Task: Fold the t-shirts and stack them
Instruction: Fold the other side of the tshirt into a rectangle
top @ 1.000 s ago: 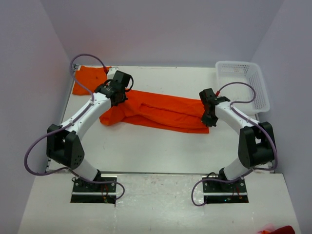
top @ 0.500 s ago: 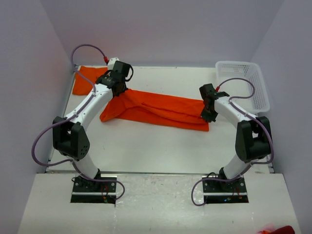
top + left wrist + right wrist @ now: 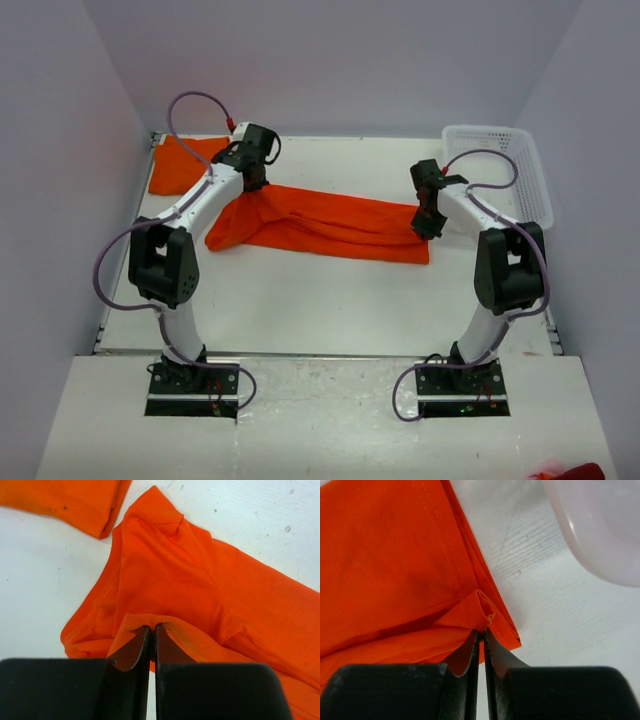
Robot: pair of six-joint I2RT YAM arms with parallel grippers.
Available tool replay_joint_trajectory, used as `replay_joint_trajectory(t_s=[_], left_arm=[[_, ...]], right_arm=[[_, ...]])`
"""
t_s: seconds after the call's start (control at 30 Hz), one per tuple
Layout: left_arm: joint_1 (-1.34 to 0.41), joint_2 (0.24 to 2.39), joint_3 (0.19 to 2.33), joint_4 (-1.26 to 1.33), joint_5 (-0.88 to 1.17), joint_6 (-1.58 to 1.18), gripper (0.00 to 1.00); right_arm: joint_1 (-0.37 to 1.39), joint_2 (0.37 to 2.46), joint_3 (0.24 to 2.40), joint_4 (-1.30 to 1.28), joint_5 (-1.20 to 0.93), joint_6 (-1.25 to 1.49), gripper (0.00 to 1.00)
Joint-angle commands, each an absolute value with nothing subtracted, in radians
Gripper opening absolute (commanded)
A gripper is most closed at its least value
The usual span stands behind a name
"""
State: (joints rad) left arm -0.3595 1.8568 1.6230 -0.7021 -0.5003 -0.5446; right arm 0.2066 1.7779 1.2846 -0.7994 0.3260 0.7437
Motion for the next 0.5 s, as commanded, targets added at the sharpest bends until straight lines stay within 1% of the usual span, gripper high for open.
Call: replay_joint_trajectory(t_s=[0.0,0.03,0.07,0.1,0.13,0.17,0.2,0.23,0.27,0.33,0.4,0.47], left_arm=[[-0.35,1.888,1.684,-0.612,-0.483,-0.485,0.04],[-0.348,1.893,1.686,-0.594,-0.485,-0.463,0.06],[-0.348,1.896,1.684,-0.569,-0.488,-0.445,0.11],[-0.348,1.894,1.683,-0.524,-0.492,-0.428,0.14],[-0.348,1.885,1.675,-0.502,-0.505,-0.419,0.24],[-0.348,1.875,1.657,-0.464,-0.514,-0.404,0.41],[-0.348,1.859,1.626,-0.337,-0.52,-0.347,0.48],[-0.348,1.846,1.599,-0.3,-0.525,-0.341,0.59],[-0.348,1.826,1.576,-0.282,-0.537,-0.336,0.67],[-0.348,1.783,1.553,-0.258,-0.554,-0.324,0.71],[-0.35,1.732,1.52,-0.262,-0.574,-0.348,0.77],[-0.357,1.637,1.461,-0.279,-0.59,-0.423,0.77]], right_arm=[[0.199,1.816,1.359,-0.79,0.316,0.684,0.12],[0.196,1.824,1.373,-0.779,0.324,0.67,0.16],[0.195,1.845,1.411,-0.779,0.333,0.651,0.19],[0.189,1.856,1.437,-0.773,0.331,0.631,0.3],[0.189,1.868,1.507,-0.762,0.324,0.609,0.42],[0.189,1.877,1.541,-0.762,0.346,0.595,0.6],[0.189,1.882,1.571,-0.755,0.356,0.572,0.87],[0.189,1.882,1.601,-0.744,0.344,0.548,0.91],[0.189,1.873,1.636,-0.739,0.319,0.525,0.93],[0.195,1.815,1.619,-0.723,0.25,0.503,0.93],[0.21,1.755,1.57,-0.703,0.247,0.496,0.95],[0.236,1.68,1.503,-0.701,0.221,0.486,0.96]])
